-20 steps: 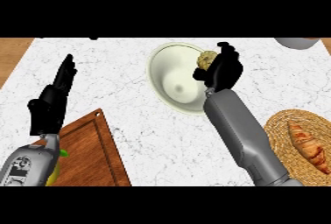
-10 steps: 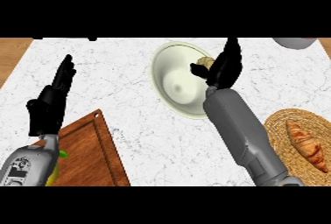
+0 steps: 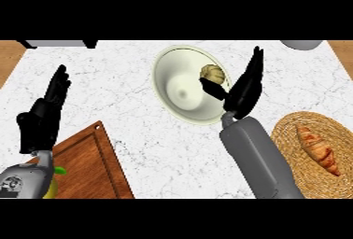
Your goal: Pick the squash from the placemat and place it in the bowl
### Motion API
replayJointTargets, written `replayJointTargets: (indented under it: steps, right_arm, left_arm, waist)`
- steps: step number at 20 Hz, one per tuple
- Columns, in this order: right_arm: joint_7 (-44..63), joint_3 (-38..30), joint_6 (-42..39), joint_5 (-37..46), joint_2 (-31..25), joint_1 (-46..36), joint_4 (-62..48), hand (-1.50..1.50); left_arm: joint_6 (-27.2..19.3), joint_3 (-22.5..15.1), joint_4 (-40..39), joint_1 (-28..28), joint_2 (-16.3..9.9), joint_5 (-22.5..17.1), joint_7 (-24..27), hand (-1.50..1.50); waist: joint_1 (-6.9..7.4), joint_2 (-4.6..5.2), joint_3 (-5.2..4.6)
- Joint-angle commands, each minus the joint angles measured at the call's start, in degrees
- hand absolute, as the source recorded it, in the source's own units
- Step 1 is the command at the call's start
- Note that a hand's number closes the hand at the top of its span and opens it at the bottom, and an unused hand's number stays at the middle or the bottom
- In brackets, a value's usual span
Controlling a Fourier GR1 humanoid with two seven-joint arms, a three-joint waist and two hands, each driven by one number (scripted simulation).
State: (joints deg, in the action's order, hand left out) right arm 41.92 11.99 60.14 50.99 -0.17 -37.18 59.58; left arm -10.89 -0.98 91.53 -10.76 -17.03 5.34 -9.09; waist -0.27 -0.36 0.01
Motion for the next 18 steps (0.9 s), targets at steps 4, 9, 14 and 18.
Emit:
replayJointTargets:
  steps: [4, 9, 14, 18]
  right_arm:
    - [5.5, 12.0, 1.9, 2.8, 0.2, 14.5, 22.6, -1.5]
    - [-0.9, 19.0, 2.2, 2.0, 0.2, 29.9, 32.5, -1.5]
    - [1.7, 22.4, -1.9, 10.3, 0.1, 38.1, 42.6, -1.5]
    - [-3.4, 23.2, 0.2, 7.0, -1.2, 40.3, 43.1, -1.5]
  left_arm:
    - [1.6, 1.5, -0.2, -0.7, -0.8, -0.3, -0.1, 0.0]
    - [-0.6, -0.2, 0.5, -0.6, 2.1, 2.4, -0.3, 0.0]
    - [2.0, 2.1, -1.2, 0.6, 1.9, 0.9, 2.0, 0.0]
    - [0.9, 1.1, -2.7, -5.2, 3.9, 3.5, -1.7, 0.0]
  waist:
    - [-0.53, -0.07, -0.04]
    - [-0.19, 0.2, 0.0]
    - [-0.02, 0.24, -0.03]
    - [-0.06, 0.33, 0.0]
